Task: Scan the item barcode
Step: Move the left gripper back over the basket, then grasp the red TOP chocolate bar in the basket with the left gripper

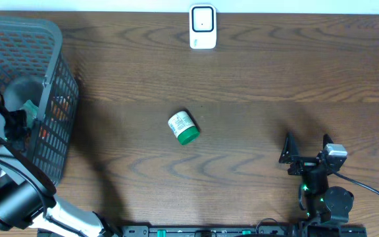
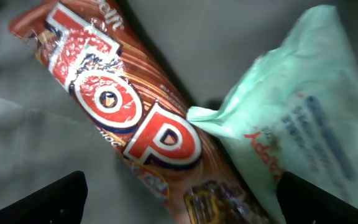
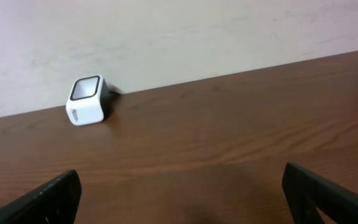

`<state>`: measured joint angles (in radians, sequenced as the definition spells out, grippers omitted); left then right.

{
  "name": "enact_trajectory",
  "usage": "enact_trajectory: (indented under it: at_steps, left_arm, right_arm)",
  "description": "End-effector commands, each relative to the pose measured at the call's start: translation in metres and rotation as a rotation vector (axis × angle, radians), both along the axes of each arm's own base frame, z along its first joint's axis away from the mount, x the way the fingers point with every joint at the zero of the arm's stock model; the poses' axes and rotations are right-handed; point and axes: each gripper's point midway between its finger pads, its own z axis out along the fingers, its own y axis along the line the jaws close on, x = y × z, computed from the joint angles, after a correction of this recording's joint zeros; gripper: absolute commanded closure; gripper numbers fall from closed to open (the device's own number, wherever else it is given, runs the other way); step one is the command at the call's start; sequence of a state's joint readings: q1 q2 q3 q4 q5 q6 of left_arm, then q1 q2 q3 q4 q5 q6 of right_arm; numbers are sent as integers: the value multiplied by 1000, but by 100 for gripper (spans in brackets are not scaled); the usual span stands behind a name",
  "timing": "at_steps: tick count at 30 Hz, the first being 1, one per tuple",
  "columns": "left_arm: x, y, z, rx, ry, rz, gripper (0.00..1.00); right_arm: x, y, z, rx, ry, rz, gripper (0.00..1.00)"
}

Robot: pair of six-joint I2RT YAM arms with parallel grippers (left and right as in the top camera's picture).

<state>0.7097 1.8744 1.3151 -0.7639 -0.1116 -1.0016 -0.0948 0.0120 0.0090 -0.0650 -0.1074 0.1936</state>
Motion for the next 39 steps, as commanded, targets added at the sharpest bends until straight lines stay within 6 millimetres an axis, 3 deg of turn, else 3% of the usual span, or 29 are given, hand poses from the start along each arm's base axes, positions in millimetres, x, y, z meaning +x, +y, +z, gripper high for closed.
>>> enact_trajectory:
  at_steps: [1,3,6,9,10,12,16,19,23,28,34,39]
  left_arm:
    - [-11,-4,-19,-10,34,23,2]
    - [-13,-6,-24,-13,37,23,0]
    - [-16,-9,-30,-16,41,23,8]
    - [-19,-12,-32,-27,52,22,30]
    - [-20,-13,-32,-31,57,22,44]
    - [-22,-14,-32,-38,65,22,59]
    - [-21,-15,-26,-41,57,20,61]
    - [-16,-13,-8,-26,28,18,69]
    - [1,-10,42,21,-100,-37,69]
    - [12,-12,123,146,-312,-58,69]
    - [-4,-30,226,344,-548,-79,69]
    - [-26,-55,286,456,-707,-103,69]
  right_arm:
    - [0,1,-1,-11,1,3,1]
    - [0,1,-1,-11,1,3,1]
    - [0,1,-1,-11,0,3,1]
    - [0,1,-1,-12,1,3,1]
    - [0,1,-1,-11,1,3,1]
    - [0,1,-1,-11,1,3,1]
    - [0,1,-1,-11,1,3,1]
    - [0,1,-1,-11,1,3,1]
    - [0,1,-1,-12,1,3,1]
    - [0,1,-1,-11,1,3,1]
    - [0,1,-1,-11,0,3,1]
    - [0,1,-1,-11,1,3,1]
